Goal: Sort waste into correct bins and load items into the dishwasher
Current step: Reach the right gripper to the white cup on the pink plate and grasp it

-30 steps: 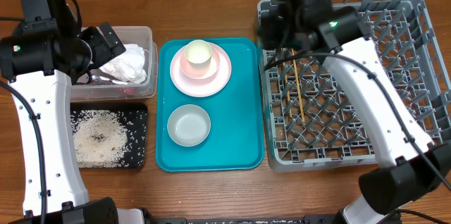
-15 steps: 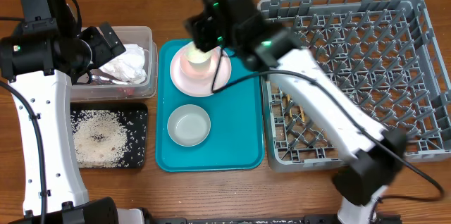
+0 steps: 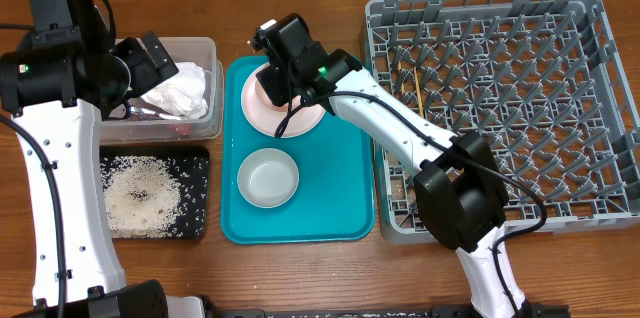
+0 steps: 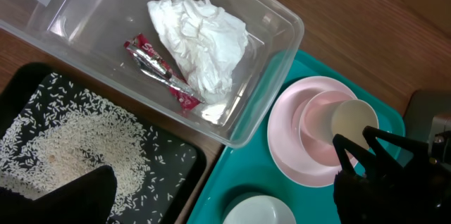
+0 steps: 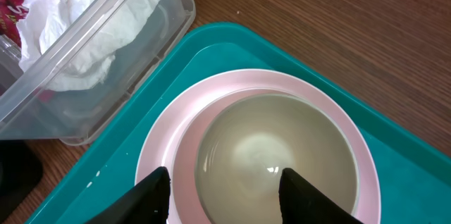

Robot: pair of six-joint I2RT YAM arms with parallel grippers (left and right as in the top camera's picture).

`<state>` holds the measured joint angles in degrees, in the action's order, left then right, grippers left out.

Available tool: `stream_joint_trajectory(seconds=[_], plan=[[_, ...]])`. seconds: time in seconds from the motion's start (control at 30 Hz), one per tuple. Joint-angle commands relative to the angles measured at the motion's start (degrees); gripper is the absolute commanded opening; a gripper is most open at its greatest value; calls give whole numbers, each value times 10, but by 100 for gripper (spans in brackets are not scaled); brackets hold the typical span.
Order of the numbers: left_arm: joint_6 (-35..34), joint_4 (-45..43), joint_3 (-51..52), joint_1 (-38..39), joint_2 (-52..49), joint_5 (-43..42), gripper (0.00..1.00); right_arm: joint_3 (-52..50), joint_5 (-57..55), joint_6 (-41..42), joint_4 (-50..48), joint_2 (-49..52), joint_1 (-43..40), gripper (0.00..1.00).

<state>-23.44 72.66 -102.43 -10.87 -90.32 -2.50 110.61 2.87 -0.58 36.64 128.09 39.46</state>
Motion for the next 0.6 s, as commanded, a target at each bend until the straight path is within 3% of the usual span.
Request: stream_joint_trajectory(seconds=[0.0, 0.57], plan=[[7, 0, -9, 0, 0, 4, 100, 8, -2, -12, -1, 0, 0, 51], [7, 0, -9, 0, 0, 4, 100, -12, -2, -29, 1, 0, 0, 48]])
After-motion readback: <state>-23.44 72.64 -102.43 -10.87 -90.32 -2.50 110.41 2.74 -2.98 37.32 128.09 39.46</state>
